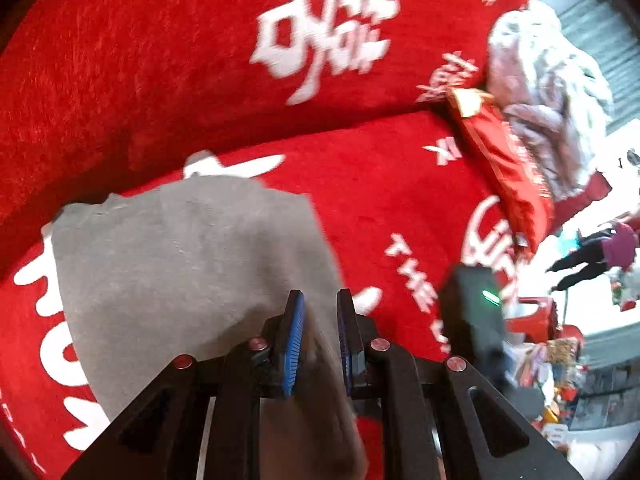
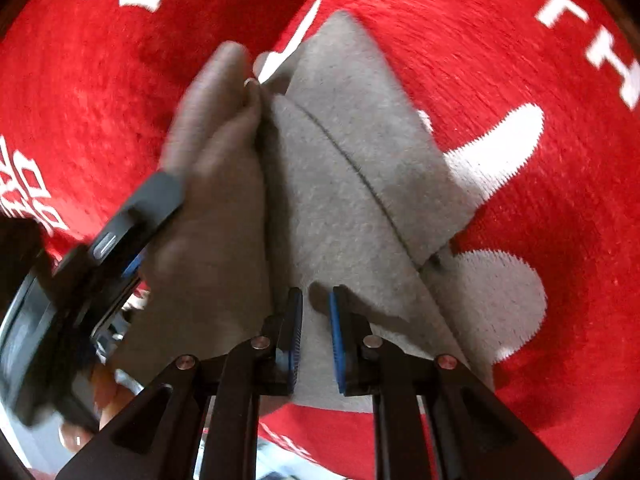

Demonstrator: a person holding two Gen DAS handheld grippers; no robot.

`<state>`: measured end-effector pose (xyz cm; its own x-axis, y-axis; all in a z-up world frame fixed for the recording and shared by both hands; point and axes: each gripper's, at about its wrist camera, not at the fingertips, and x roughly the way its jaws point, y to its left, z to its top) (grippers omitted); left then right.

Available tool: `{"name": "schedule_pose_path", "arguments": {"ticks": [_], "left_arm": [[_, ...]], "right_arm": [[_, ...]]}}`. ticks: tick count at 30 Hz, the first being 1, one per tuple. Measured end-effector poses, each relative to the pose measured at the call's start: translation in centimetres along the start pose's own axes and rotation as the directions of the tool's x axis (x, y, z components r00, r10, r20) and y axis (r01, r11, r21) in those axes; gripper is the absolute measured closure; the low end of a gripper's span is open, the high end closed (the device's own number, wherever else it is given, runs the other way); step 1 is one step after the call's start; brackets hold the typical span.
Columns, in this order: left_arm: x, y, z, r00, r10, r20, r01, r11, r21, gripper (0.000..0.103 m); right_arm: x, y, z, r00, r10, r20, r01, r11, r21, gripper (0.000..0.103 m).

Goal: Fold small clothes

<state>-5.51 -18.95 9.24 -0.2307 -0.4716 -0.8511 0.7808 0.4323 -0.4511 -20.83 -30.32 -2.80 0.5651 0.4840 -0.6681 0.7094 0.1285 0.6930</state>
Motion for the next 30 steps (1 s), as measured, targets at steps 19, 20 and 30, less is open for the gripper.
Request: {"name": "schedule_pose_path", "arguments": {"ticks": [19,20,30], "left_arm": [[-5.3,16.3,-7.0,0.907,0.42,-0.016,-0.401,0.852,-0.336,0.015],[-4.9,16.6,-7.3,0.903,0.429,-0.029,-0.413,0.845,-0.339,0.015],[-4.4,13.3,-6.6,0.91,0.413,0.012,-0.398,0.884,-0.247,0.015]], "right_arm": [[-0.5,0.1,4.0,0.979,0.187,-0.08,-0.183,0.982,0.054,0.038],[-0.4,0.9,4.1,0.985,0.143,-0.094,-0.142,0.99,0.012,0.04],[-4.8,8.5,3.8,0.995,0.057,0.077,-0.029,0.944,-0.328,0.089]]}}
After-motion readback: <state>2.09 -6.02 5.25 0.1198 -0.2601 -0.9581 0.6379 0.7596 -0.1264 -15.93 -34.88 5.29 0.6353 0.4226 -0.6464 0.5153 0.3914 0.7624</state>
